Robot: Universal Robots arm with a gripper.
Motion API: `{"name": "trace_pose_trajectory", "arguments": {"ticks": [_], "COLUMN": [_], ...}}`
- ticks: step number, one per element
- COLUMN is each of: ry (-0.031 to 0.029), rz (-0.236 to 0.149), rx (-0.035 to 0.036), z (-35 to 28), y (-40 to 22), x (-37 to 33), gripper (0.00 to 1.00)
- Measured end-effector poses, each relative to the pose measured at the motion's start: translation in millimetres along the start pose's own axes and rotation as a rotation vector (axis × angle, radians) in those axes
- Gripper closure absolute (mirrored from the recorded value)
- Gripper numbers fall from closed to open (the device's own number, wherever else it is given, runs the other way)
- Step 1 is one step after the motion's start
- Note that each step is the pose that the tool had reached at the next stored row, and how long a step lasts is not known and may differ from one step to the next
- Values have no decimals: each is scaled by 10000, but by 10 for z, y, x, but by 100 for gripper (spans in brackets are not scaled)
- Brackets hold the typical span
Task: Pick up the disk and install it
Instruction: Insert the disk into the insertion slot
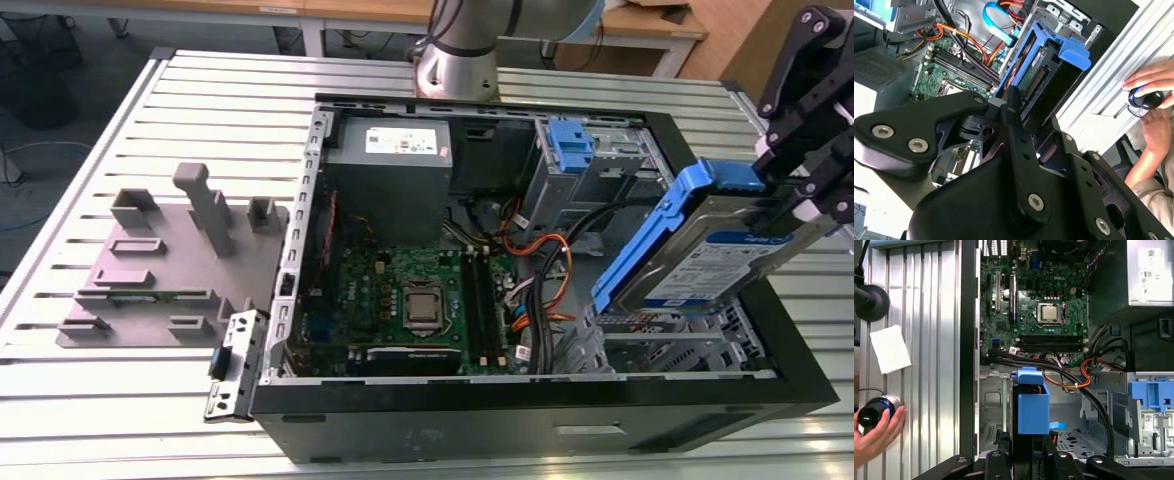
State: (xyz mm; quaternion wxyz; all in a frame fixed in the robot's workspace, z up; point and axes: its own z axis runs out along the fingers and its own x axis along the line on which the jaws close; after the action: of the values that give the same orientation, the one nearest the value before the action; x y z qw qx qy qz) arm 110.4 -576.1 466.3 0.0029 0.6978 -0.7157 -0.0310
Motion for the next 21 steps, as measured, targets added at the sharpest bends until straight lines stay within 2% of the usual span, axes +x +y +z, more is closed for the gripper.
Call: {"name": "trace_pose_trajectory", "arguments": {"ticks": [8,21], "ry": [-15,-32], "rz": [-30,273], "rx": [-2,11], "z": [34,112], "y": [-80,-90], "x": [-1,15], "gripper": [65,65]}}
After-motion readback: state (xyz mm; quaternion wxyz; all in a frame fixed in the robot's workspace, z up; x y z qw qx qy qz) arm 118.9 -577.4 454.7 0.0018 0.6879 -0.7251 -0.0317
